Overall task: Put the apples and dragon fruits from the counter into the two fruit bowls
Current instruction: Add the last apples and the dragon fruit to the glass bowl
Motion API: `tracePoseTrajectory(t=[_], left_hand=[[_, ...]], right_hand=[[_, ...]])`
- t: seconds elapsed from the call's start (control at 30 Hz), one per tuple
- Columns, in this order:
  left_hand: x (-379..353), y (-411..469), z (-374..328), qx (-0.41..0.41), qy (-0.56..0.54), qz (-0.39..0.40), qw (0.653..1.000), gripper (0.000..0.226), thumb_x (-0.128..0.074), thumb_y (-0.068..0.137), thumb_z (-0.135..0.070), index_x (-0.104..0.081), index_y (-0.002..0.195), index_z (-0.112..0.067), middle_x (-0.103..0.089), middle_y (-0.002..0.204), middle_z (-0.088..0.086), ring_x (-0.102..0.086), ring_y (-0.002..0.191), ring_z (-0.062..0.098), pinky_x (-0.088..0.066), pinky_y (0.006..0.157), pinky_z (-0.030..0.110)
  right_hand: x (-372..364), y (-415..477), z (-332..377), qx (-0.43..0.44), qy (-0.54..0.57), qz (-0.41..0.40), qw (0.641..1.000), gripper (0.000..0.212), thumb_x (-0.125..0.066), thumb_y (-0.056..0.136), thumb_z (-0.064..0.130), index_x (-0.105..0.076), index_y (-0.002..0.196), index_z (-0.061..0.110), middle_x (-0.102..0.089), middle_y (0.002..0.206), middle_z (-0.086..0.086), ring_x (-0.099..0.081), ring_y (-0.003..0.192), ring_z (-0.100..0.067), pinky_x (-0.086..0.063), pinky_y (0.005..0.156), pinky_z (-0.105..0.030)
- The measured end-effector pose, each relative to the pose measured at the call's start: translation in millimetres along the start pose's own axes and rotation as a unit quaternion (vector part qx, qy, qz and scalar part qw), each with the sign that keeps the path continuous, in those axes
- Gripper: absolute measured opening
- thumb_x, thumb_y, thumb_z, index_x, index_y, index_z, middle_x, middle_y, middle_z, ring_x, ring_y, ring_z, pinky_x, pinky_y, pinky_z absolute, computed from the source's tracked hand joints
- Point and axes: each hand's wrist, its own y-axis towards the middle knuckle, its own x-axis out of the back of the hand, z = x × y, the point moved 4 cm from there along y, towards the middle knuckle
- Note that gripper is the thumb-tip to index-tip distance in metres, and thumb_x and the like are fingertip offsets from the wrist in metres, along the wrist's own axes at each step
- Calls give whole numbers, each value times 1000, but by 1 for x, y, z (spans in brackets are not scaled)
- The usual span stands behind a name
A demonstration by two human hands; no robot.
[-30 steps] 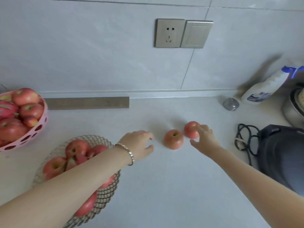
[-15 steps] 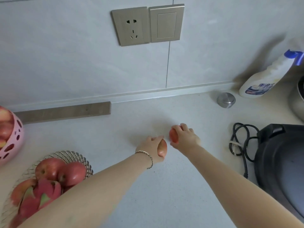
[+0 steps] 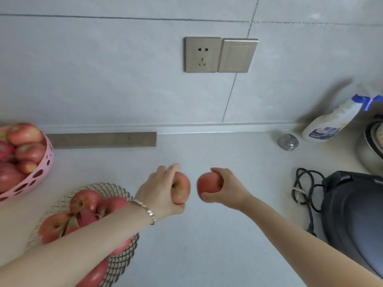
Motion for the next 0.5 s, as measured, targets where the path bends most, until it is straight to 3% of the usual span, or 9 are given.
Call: tracePoseTrajectory(t=[0.1, 0.2, 0.3, 0.37, 0.5], left_hand=[[34, -39, 33, 30, -73, -61, 995, 97, -78, 54, -38, -24, 134, -29, -41, 126, 2, -48, 110, 20, -43, 89, 32], [62, -80, 76, 59, -131, -112, 983, 96, -82, 52, -38, -27, 131, -31, -39, 117, -8, -46, 103, 11, -37, 84, 26], [85, -113, 120, 78, -145, -146, 976, 92, -82, 50, -41, -31, 126, -34, -36, 113, -14, -44, 100, 9, -35, 82, 26], [98, -131, 148, 76, -157, -152, 973, 91, -82, 50, -41, -32, 125, -33, -37, 114, -14, -43, 101, 8, -36, 84, 26], [120, -157, 202, 78, -157, -150, 973, 92, -82, 51, -39, -33, 128, -28, -35, 116, -16, -40, 104, 4, -34, 86, 23]], right_hand=[[-25, -27, 45, 0, 219, 113, 969, 61, -72, 63, 18, -51, 119, 32, -47, 125, -2, -58, 98, -17, -56, 72, -27], [-65, -51, 86, -35, 423, 242, 872, 54, -63, 58, 19, -59, 112, 27, -52, 119, -8, -62, 94, -32, -58, 64, -40], [-112, -67, 118, -43, 476, 307, 823, 59, -70, 53, 32, -61, 111, 23, -60, 113, -13, -60, 95, -40, -56, 56, -35], [-143, -72, 136, -31, 485, 329, 810, 68, -80, 51, 46, -60, 111, 21, -66, 106, -13, -66, 85, -34, -56, 52, -30], [-194, -73, 166, -14, 456, 321, 830, 83, -83, 50, 52, -56, 119, 14, -60, 118, -17, -65, 90, -27, -58, 60, -29]])
